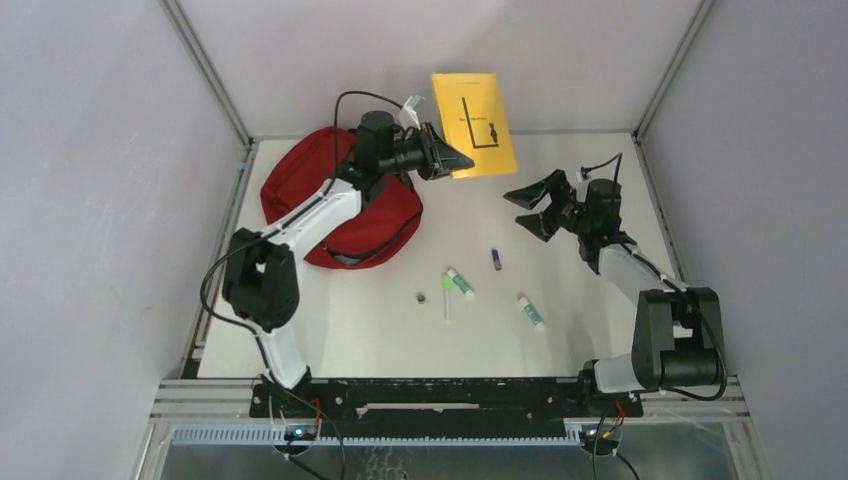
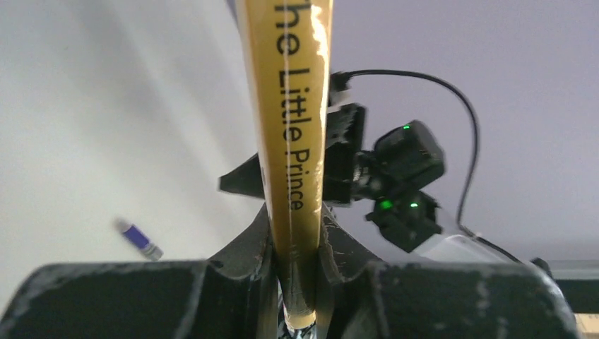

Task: Pack the student bag
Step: Pick up the book from the center of the board.

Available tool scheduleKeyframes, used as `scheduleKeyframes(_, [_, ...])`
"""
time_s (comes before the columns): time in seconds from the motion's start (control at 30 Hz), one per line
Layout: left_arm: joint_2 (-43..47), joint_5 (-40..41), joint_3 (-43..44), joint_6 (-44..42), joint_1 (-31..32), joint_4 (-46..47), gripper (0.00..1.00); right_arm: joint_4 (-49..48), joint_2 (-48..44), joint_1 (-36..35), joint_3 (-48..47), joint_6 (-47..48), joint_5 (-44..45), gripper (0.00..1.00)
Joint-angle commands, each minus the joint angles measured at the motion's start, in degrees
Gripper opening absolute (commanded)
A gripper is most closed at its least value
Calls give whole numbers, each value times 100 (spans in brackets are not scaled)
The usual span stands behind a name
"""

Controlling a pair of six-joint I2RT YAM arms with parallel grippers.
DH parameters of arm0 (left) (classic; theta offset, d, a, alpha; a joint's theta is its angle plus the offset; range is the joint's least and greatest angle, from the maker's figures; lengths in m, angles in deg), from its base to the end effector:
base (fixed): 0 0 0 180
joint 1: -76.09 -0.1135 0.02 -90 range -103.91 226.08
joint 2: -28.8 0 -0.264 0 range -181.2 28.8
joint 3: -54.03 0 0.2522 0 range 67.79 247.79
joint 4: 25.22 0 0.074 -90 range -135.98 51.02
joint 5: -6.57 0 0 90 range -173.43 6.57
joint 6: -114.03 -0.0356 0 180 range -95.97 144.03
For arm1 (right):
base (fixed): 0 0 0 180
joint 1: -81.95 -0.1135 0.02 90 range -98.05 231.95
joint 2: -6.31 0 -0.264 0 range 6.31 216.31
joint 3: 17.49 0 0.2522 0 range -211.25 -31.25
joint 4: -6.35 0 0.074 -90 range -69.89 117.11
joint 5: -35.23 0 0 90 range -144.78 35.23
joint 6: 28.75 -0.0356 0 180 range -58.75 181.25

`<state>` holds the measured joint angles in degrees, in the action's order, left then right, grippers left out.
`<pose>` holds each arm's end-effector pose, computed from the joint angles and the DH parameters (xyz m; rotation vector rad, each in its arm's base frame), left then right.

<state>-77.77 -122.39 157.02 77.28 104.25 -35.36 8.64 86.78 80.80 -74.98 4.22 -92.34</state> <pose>0.3824 -0.2301 0.3267 0.1077 2.0707 -1.5588 0.3004 0.0277 0.2318 0.5872 2.0787 1.2782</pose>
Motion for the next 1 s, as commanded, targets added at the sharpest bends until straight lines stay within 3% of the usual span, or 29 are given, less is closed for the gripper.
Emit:
scheduleKeyframes(0.0, [674, -79, -512, 533, 69, 1840, 0, -2221, -247, -297, 363, -873, -233, 98])
scheduleKeyframes(0.1, [762, -139, -685, 542, 92, 1887, 0, -3825, -232, -511, 713, -1483, -206, 99])
scheduleKeyframes(0.23, [892, -179, -952, 706, 93, 2130, 0, -4827, -141, -794, 795, -1767, -93, 99])
scheduleKeyframes(0.43, [992, -362, -1059, 837, 93, 2254, 0, -5652, 58, -896, 791, -2174, 232, 99])
scheduleKeyframes(0.6, [1225, -284, -1488, 1149, 102, 2875, 0, -5959, 446, -887, 637, -2393, 313, 99])
scheduleKeyframes(0.97, [1378, -425, -1615, 1398, 132, 3154, 0, -6642, 989, -968, 546, -2715, 609, 98])
